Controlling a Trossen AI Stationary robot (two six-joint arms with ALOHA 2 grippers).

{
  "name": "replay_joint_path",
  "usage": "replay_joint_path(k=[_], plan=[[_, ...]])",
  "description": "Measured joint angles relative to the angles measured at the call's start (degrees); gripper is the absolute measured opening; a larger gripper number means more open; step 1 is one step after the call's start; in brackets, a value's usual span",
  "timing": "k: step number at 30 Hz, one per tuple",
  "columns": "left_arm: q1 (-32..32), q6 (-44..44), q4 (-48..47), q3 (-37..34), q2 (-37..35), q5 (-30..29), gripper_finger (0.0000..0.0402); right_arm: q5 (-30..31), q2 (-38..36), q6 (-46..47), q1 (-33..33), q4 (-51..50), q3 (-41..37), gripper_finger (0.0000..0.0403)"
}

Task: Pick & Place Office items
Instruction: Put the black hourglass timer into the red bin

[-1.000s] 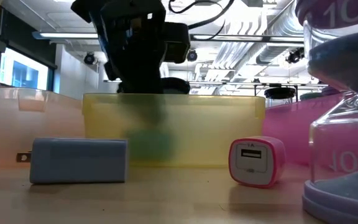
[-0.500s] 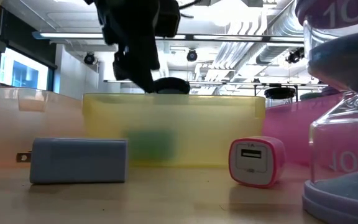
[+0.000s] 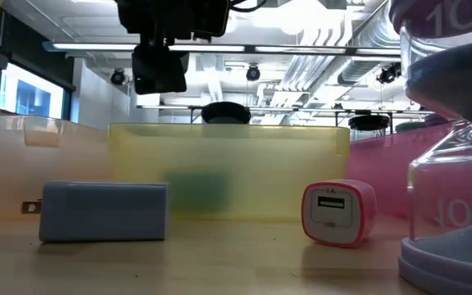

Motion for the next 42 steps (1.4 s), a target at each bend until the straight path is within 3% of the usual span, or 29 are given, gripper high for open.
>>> replay_joint_path(k=[3,7,13,17,24,32,37,42], plan=[[0.0,0.0,-0.2,0.0,0.0,0.0,0.0227,-8.7,0.1,4.6,0.6,-2.5,0.0,0.0304],[0.0,-0.1,-0.2,0.0,0.0,0.0,0.0227,-15.8,0.1,14.5,2.9,-7.1,0.0,0.0304],[0.0,-0.2,-0.2,0.0,0.0,0.0,0.0227,-17.5,0.1,27.9,7.4,-18.7,0.0,0.0304],[0.0,-0.2,-0.2,0.0,0.0,0.0,0.0227,-15.8,0.1,36.2,11.2,-27.3,0.0,0.0304],[0.0,-0.2,-0.2,0.0,0.0,-0.1,0.0227,-6.5,0.1,44.3,15.9,-40.5,0.0,0.0304],[0.0,-0.2,-0.2,0.0,0.0,-0.1,0.0227,-4.5,0.1,46.0,16.5,-45.6,0.0,0.0304],[-0.4,-0.7,-0.2,0.0,0.0,-0.2,0.0227,-7.0,0.3,51.4,15.8,-58.3,0.0,0.0304],[-0.9,-0.9,-0.2,0.0,0.1,-1.6,0.0227,-3.0,0.1,55.0,15.9,-68.1,0.0,0.0304]])
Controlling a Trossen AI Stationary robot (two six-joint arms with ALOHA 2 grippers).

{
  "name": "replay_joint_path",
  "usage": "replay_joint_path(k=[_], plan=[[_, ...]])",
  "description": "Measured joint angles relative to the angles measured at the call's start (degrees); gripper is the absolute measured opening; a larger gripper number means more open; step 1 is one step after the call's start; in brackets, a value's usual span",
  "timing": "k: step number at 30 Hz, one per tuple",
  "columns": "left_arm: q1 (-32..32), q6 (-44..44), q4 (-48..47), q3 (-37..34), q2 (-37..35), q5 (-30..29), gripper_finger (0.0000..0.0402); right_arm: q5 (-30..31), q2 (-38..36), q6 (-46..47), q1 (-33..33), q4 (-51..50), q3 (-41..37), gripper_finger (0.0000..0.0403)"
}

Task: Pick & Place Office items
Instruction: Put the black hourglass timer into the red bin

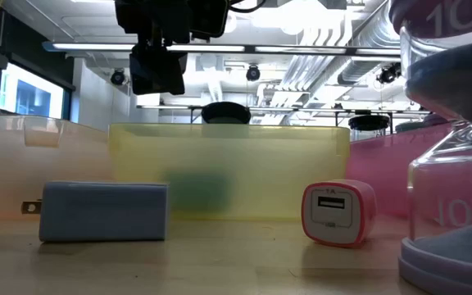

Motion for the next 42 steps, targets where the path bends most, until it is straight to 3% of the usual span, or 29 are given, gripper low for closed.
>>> replay_joint_path(k=[8,16,26,42], plan=[[-0.2,-0.7,0.0,0.0,0.0,0.0,0.0227,5.8,-0.6,-3.2,0.0,-2.6,0.0,0.0304],[-0.2,-1.9,0.0,0.0,0.0,-0.1,0.0227,6.8,-3.7,-4.7,0.0,-3.7,-0.4,0.0304],[-0.2,-1.9,0.2,0.0,0.0,-0.1,0.0227,3.4,-13.1,0.1,0.0,5.7,-13.5,0.0304],[-0.2,-1.8,1.1,0.0,0.0,-0.7,0.0227,2.0,-13.3,-1.6,-0.1,11.0,-21.4,0.0304]])
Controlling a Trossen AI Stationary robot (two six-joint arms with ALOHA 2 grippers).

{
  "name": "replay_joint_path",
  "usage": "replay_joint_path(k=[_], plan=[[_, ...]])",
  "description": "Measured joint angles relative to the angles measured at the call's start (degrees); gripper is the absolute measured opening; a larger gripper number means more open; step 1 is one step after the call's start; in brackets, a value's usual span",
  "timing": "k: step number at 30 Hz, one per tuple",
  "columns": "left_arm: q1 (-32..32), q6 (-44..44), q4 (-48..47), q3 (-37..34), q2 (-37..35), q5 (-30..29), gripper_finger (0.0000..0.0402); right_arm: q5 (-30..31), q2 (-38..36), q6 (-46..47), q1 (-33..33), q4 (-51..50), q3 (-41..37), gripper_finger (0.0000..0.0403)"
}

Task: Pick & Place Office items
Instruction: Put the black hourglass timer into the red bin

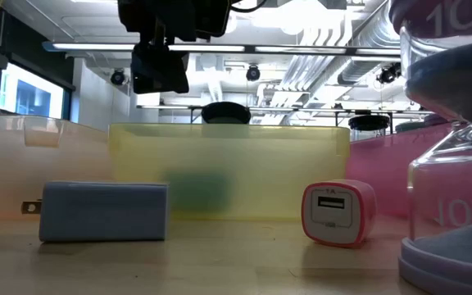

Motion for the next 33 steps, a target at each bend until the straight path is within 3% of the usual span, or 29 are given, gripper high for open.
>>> replay_joint_path(k=[11,22,33], plan=[[0.0,0.0,0.0,0.0,0.0,-1.4,0.0227,0.2,0.0,-3.7,-0.5,2.5,-3.1,0.0304],[0.0,0.0,0.4,0.0,0.0,-3.1,0.0227,0.6,0.0,-13.4,-9.5,2.8,-3.1,0.0304],[-0.3,-0.1,0.4,0.0,0.0,-3.1,0.0227,-2.7,0.1,-13.6,-10.4,5.5,-5.9,0.0304]])
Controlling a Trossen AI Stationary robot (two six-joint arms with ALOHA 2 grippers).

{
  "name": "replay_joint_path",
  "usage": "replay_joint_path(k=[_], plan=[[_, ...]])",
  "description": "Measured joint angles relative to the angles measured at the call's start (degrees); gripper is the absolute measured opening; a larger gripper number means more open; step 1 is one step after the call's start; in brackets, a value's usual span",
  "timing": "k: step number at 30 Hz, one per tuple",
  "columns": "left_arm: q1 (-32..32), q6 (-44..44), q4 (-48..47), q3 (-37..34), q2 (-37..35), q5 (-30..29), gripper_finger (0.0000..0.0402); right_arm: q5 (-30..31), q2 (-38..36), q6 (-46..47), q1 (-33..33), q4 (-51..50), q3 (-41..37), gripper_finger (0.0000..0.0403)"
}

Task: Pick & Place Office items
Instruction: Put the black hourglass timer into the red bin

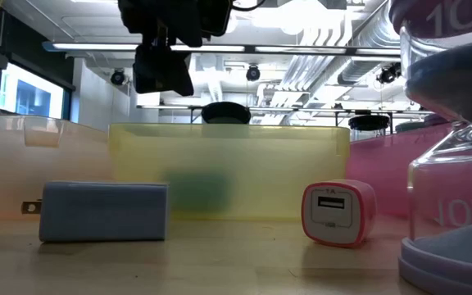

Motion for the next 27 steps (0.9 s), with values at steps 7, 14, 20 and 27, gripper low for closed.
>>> replay_joint_path(k=[7,14,20,27], plan=[[0.0,-0.1,0.0,0.0,0.0,-1.4,0.0227,0.2,0.1,0.3,0.0,0.0,0.1,0.0304],[0.0,-0.1,0.2,0.0,0.0,-1.8,0.0227,0.1,0.1,0.3,0.0,0.0,0.1,0.0258],[-0.3,-0.1,0.2,0.0,0.0,-1.8,0.0227,0.0,0.1,0.2,0.0,0.0,0.1,0.0193],[-0.3,-0.1,0.2,0.0,0.0,-1.8,0.0227,0.2,0.1,0.3,0.0,0.0,0.1,0.0193]])
